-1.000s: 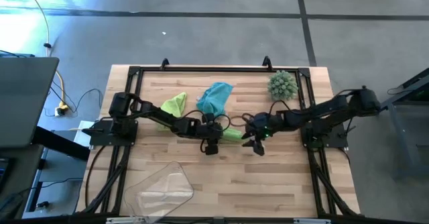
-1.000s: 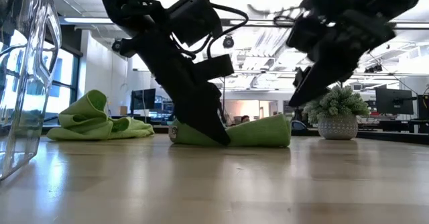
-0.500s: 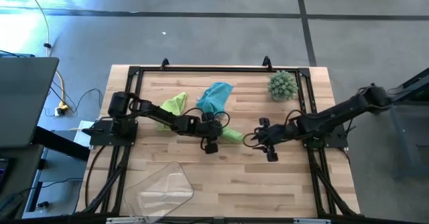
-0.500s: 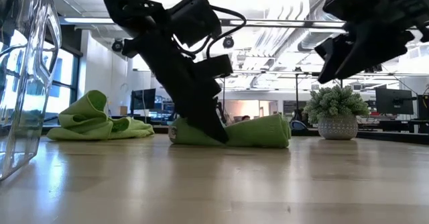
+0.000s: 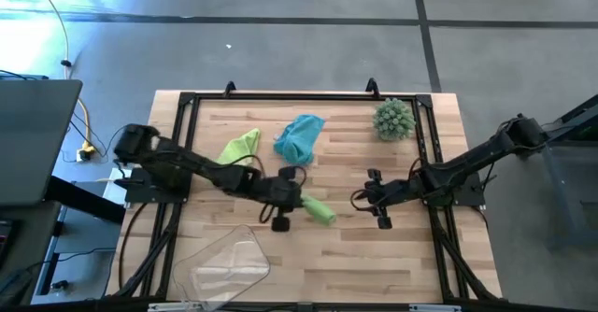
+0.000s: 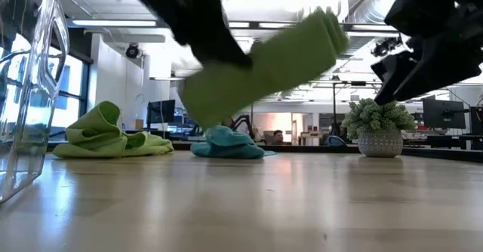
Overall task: Roll microfiber towels into tight, uniform cylinder then place into a basket
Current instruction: Put the right green microfiber cloth into the transparent bin, then roll the blue microfiber cloth
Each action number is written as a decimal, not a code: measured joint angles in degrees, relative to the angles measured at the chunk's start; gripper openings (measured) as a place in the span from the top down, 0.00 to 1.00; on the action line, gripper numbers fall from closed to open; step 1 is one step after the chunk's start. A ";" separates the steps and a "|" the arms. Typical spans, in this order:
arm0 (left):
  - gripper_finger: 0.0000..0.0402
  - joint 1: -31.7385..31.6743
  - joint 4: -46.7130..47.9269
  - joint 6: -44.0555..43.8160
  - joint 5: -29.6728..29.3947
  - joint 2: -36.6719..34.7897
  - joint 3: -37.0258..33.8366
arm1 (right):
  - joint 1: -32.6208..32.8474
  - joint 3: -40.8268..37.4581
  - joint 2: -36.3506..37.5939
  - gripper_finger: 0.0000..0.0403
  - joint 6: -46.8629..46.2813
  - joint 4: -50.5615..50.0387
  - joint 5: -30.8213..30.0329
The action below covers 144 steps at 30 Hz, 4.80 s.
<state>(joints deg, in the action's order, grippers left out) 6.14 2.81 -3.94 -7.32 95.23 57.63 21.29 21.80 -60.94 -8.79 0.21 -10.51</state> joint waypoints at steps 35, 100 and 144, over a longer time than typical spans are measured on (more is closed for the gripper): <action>0.98 34.30 50.75 -82.30 -6.51 -9.44 18.93 | 1.73 -14.05 1.35 0.66 -19.28 18.01 4.55; 0.48 40.42 38.52 -103.11 1.25 10.77 18.95 | 1.72 -14.05 1.32 0.66 -19.26 15.28 4.51; 0.47 -19.17 34.22 -39.79 -24.82 15.36 18.93 | 1.73 -14.05 1.35 0.66 -19.26 12.66 4.49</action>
<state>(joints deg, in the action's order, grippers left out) -13.03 37.03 -43.72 -32.14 110.59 76.55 23.02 7.75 -59.59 -28.05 12.87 -6.02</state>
